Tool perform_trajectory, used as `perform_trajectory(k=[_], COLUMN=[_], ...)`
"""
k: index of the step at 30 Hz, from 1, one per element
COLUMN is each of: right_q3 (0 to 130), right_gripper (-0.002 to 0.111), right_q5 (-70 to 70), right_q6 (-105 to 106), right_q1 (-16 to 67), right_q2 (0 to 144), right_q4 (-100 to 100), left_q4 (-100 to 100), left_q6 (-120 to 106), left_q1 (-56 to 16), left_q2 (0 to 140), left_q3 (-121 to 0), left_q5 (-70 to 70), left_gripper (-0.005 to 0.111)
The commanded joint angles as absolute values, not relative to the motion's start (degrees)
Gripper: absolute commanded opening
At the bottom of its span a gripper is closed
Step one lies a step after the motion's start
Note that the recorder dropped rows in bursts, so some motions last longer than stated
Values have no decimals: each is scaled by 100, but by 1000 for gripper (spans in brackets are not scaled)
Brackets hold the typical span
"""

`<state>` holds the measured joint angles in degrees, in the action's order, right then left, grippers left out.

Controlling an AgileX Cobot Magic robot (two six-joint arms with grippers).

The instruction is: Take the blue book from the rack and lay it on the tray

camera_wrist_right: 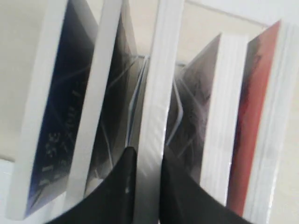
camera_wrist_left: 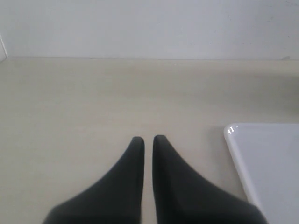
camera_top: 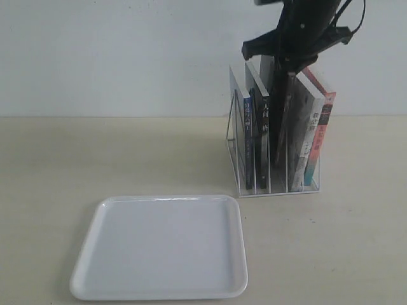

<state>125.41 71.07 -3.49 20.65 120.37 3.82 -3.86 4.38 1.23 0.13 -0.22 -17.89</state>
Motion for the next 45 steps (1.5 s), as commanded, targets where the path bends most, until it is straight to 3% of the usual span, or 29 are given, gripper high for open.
perform_trajectory(k=[1, 45], right_q3=[12871, 12688], right_gripper=[3, 3], right_q5=[6996, 6996], right_q6=[-287, -340], right_q1=[2069, 2069], right_q2=[11710, 12149], right_q4=[427, 325], left_q4=[-398, -398], left_q6=[426, 426], left_q1=[77, 77], left_q2=[0, 0], left_q3=[0, 0], left_q5=[-1754, -1754], left_gripper=[6, 6])
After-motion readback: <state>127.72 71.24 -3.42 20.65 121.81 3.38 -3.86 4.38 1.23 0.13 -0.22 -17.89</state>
